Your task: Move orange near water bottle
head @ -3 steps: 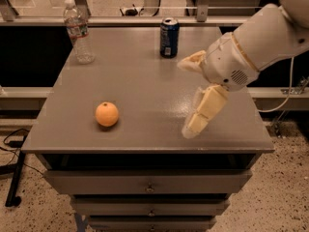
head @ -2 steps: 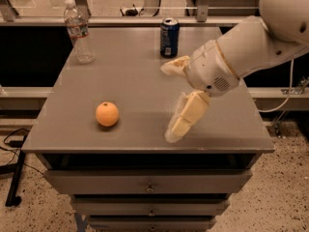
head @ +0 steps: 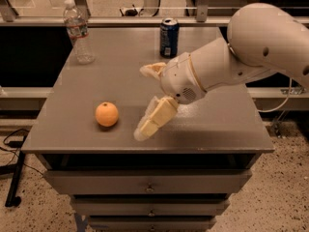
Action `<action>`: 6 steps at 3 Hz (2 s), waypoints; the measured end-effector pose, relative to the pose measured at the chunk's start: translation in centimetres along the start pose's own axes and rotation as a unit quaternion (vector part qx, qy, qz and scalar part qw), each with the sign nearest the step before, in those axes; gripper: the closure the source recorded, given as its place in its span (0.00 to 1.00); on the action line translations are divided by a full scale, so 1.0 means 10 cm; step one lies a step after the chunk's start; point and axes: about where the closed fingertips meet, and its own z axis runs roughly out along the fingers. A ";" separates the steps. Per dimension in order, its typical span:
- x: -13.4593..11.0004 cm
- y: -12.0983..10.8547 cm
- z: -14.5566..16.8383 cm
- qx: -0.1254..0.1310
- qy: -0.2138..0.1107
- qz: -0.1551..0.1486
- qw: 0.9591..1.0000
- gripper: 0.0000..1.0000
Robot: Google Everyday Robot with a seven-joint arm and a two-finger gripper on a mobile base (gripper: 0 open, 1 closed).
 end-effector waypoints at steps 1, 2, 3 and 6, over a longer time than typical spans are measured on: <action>-0.09 -0.04 0.24 0.003 -0.026 0.013 1.000 0.00; -0.14 -0.04 0.49 0.000 -0.044 0.029 0.999 0.00; -0.17 -0.03 0.70 -0.004 -0.060 0.041 0.997 0.00; 0.00 -0.09 1.01 0.000 -0.068 0.064 0.996 0.47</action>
Offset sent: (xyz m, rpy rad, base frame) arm 0.0136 0.0740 -0.0331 0.1489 0.0852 -0.0448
